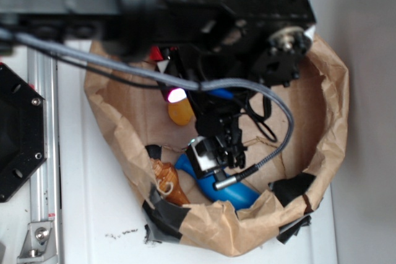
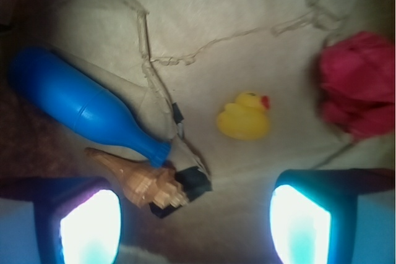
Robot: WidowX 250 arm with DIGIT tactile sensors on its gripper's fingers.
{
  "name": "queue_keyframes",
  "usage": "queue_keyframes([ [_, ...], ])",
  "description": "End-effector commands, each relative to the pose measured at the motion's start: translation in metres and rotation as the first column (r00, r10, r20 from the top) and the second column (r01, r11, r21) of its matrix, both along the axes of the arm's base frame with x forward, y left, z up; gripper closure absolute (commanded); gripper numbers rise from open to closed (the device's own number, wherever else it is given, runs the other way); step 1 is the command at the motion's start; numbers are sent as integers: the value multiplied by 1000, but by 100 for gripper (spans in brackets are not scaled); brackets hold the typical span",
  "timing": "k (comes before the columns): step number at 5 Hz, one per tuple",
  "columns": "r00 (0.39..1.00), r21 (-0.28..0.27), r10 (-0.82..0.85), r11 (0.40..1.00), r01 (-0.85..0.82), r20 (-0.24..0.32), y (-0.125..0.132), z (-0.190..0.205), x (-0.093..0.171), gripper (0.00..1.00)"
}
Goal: Grab the shell.
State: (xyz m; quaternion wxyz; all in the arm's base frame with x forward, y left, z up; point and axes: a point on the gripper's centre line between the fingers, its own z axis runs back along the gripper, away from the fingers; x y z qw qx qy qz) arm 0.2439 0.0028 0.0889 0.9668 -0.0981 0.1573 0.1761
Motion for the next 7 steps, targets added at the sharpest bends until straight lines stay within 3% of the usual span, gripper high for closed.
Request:
queue_keyframes([
  [1,996,-45,-92,995,92,-17,-38,-36,11,0],
  [2,986,-69,-162,985,158,-47,-58,-36,-4,0],
  [5,976,-49,-216,975,215,-27,-60,-36,-40,0],
  [6,956,-39,-292,956,292,17,-67,-54,-39,0],
  [7,892,-107,-434,888,447,125,-77,-65,-44,0],
])
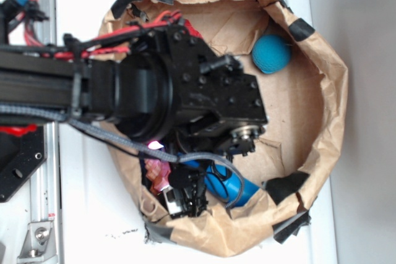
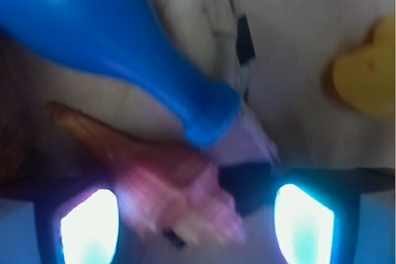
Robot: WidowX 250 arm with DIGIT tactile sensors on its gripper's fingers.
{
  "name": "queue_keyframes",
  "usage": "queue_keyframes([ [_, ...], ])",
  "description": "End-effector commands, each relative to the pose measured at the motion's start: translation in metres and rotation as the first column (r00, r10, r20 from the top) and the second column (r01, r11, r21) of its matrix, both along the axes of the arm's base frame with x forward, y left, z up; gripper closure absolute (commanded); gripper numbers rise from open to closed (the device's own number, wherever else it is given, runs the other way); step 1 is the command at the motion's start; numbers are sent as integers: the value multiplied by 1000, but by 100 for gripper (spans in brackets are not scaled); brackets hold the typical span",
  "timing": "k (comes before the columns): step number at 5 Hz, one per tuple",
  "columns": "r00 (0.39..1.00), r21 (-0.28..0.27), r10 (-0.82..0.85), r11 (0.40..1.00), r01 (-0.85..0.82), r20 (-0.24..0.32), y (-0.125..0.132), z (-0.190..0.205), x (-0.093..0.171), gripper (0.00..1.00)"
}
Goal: Grab the shell.
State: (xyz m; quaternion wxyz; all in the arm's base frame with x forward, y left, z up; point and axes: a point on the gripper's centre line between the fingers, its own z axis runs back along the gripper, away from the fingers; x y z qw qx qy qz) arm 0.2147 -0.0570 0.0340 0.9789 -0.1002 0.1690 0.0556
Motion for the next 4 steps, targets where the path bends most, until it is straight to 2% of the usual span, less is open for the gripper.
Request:
queue_keyframes([
  [1,970,39,-217,976,214,114,-14,-9,-20,65],
  [2,975,78,-170,984,160,142,-4,-2,-18,100],
  [3,975,120,-133,986,113,178,8,12,-4,100],
  [4,963,166,-84,985,42,255,30,34,18,100],
])
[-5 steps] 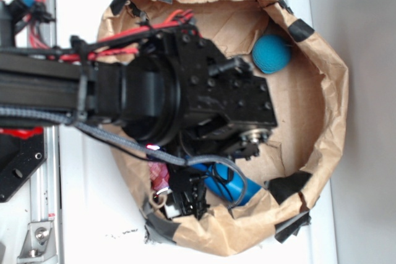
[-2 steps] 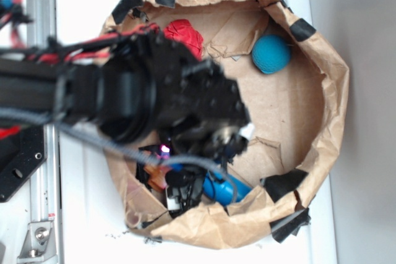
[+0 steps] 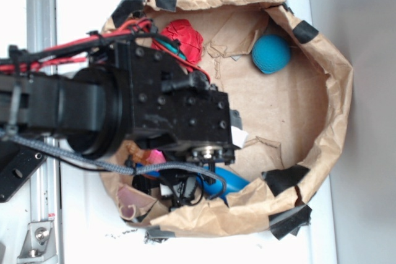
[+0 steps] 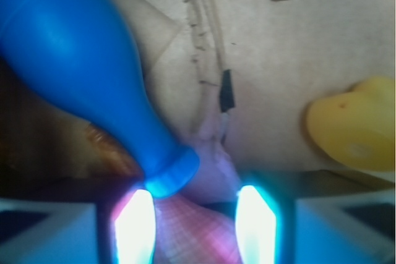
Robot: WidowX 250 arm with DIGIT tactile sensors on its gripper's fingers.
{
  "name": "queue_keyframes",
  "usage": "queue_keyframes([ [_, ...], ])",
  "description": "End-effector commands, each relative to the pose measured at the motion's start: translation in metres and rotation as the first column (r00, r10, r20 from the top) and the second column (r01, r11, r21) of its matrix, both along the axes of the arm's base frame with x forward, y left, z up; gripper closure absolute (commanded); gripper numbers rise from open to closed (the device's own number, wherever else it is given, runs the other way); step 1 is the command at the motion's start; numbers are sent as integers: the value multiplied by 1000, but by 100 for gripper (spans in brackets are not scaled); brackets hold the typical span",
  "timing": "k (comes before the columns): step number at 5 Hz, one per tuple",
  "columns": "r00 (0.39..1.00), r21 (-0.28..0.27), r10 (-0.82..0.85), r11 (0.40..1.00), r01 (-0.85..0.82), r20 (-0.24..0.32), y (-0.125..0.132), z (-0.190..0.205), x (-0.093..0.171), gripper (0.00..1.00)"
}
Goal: Grab the shell.
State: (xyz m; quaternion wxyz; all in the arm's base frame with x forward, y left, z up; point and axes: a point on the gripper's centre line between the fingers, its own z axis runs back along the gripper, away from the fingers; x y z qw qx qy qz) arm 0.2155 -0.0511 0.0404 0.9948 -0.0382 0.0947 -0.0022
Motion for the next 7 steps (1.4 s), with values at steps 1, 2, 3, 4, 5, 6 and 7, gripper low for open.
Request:
queue_keyframes([
  [1,983,35,104,993,-111,154,44,43,30,100],
  [2,976,26,137,989,-143,167,59,50,33,100],
  [3,985,-31,103,995,-100,139,60,47,22,0],
  [4,994,-90,61,995,-53,87,54,38,4,0],
  [5,998,-136,15,991,-7,60,36,36,-8,0],
  [6,999,-129,-3,992,8,41,24,27,-9,0],
  [7,999,-169,-39,985,35,-18,12,4,-7,0],
])
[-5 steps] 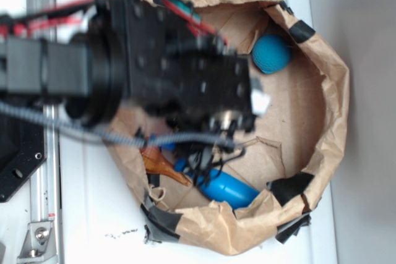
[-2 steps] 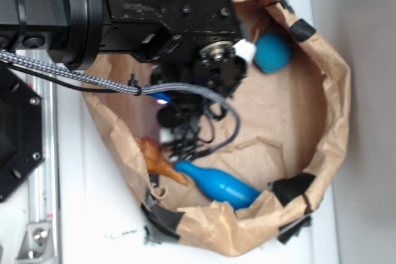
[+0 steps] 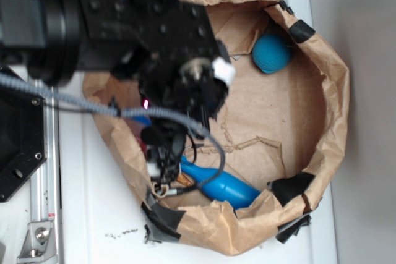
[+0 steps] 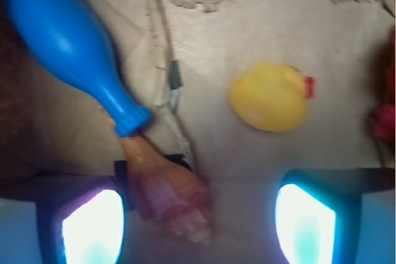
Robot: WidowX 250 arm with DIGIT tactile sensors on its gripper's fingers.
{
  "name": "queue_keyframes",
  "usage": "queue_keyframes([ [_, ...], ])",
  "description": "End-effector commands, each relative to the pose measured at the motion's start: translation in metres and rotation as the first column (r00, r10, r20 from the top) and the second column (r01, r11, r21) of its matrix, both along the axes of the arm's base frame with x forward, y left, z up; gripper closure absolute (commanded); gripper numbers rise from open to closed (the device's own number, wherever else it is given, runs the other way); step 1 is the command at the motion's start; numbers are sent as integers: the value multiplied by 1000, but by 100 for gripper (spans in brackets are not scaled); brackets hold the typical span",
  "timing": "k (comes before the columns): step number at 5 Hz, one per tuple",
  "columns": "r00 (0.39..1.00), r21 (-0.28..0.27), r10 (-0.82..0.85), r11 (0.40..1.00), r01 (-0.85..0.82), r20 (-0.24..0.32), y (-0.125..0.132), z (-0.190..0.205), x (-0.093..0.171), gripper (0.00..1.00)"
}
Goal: Grab the shell.
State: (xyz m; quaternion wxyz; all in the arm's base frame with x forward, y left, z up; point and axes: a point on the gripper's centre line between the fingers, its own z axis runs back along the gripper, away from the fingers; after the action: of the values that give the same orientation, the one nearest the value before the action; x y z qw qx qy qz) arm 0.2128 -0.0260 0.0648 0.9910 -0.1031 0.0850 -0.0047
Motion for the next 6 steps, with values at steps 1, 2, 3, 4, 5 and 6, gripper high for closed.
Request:
queue_keyframes([
  [1,989,-38,-119,993,116,-84,-31,-37,-11,0],
  [2,980,10,-170,985,172,-101,-36,-37,-26,0],
  [3,974,26,-194,980,198,-119,-32,-28,-41,0],
  [4,953,18,-202,977,211,-227,-26,-21,-47,0],
  [5,949,36,-171,982,187,-264,-25,-16,-50,100],
  [6,956,39,-168,983,182,-240,-26,-17,-53,100],
])
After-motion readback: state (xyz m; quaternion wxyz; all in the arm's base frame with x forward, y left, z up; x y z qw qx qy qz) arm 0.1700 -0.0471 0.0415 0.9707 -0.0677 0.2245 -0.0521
